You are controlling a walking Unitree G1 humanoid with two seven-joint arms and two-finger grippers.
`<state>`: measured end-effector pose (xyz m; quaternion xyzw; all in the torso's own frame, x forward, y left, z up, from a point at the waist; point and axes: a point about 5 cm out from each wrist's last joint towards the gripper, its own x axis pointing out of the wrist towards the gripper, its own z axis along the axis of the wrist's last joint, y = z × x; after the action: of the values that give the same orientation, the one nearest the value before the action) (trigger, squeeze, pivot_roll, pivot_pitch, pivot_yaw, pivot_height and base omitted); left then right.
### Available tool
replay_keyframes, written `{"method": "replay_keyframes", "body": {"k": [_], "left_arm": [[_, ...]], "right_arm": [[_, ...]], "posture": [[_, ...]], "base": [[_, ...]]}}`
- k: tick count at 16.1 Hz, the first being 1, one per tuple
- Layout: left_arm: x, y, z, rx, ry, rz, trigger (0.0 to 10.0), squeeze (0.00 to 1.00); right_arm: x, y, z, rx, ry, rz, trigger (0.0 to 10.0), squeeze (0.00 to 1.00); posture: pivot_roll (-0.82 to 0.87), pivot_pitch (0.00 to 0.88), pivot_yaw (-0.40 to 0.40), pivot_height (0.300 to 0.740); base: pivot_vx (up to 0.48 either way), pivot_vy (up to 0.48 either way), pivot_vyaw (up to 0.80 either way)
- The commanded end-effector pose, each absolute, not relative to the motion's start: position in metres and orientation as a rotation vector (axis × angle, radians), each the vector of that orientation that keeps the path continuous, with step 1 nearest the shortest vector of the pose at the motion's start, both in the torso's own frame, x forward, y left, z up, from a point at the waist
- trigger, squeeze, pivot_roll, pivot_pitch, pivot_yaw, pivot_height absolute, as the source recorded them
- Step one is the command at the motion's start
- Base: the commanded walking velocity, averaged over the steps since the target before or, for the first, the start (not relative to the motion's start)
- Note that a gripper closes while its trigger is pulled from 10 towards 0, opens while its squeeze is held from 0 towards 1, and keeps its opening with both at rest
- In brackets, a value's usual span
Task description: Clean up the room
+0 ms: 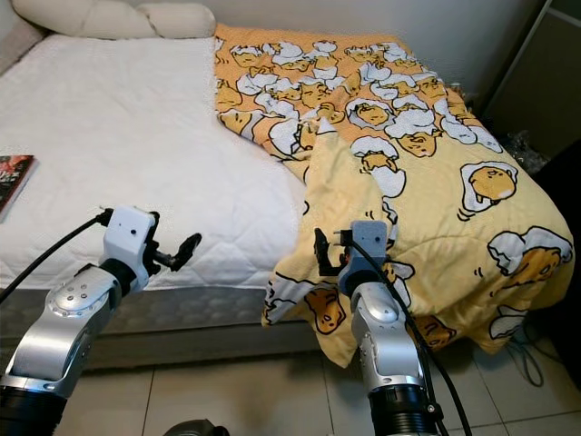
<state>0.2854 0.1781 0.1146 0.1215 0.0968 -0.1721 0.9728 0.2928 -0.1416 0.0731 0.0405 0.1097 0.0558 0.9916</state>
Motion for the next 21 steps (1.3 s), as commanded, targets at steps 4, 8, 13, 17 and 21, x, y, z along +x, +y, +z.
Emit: {"method": "replay_keyframes", "body": {"k": [4, 8, 13, 17, 21], "left_arm": [[0.2886, 0.1768, 0.1171, 0.236, 0.186, -0.344, 10.0, 0.00], [0.2901, 0.1756, 0.1163, 0.234, 0.190, -0.345, 10.0, 0.00], [0.2903, 0.1764, 0.1162, 0.228, 0.189, -0.341, 10.0, 0.00], [0.2911, 0.1783, 0.1167, 0.226, 0.189, -0.334, 10.0, 0.00], [0.2915, 0.1778, 0.1165, 0.227, 0.189, -0.335, 10.0, 0.00]], "right_arm": [[0.2958, -0.1427, 0.0744, 0.055, 0.242, 0.132, 10.0, 0.00], [0.2959, -0.1438, 0.0724, 0.072, 0.271, 0.152, 10.0, 0.00], [0.2959, -0.1414, 0.0725, 0.041, 0.282, 0.186, 10.0, 0.00], [0.2961, -0.1408, 0.0728, 0.048, 0.280, 0.190, 10.0, 0.00], [0.2965, -0.1410, 0.0731, 0.045, 0.281, 0.190, 10.0, 0.00]], "posture": [[0.12, 0.000, -0.023, 0.740], [0.12, 0.000, -0.022, 0.740], [0.12, 0.000, -0.022, 0.740], [0.12, 0.000, -0.023, 0.740], [0.12, 0.000, -0.022, 0.740]], "base": [[0.000, 0.000, 0.80], [0.000, 0.000, 0.00], [0.279, 0.000, 0.42], [0.337, 0.000, 0.00], [0.346, 0.000, 0.00]]}}
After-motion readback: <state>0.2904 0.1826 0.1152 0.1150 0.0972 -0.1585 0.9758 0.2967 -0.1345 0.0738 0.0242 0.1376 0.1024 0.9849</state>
